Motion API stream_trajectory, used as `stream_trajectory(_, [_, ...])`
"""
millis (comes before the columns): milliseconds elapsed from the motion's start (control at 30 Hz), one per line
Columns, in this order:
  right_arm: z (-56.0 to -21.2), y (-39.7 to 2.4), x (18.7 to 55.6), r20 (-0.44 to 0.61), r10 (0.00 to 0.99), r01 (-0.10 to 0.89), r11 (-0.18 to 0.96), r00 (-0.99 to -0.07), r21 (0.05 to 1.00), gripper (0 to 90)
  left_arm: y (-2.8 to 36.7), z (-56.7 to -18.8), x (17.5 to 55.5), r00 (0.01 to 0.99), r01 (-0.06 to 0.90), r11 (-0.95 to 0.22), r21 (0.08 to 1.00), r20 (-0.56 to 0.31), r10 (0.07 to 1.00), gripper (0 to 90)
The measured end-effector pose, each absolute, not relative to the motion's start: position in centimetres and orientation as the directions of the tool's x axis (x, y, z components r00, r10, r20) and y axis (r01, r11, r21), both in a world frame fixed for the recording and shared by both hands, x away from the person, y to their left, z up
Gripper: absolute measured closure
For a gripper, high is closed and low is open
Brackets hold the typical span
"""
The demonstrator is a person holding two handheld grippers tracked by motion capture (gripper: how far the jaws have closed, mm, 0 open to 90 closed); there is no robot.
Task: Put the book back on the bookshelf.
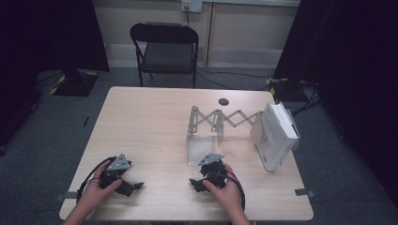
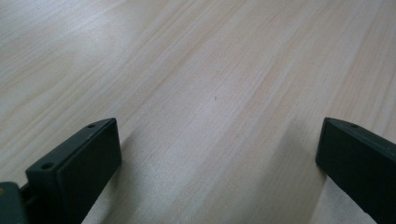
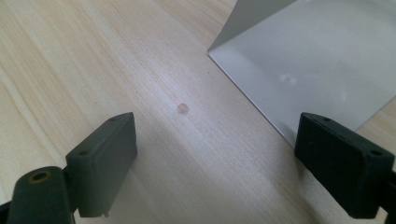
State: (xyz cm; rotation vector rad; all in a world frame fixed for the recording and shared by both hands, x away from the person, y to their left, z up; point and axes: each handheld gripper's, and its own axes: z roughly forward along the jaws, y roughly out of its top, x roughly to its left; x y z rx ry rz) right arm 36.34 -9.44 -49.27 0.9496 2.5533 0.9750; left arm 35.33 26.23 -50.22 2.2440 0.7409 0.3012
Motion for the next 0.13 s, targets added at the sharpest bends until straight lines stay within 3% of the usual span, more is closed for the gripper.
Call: stream_trajectory(133, [-49.55, -9.73, 36.13, 0.000, 0.652, 0.471, 0.548, -0.759, 0.692, 11.9, 26.22, -50.22, 35.32, 0.805, 0.419, -0.558, 0.717, -0.009, 0.593, 0.0])
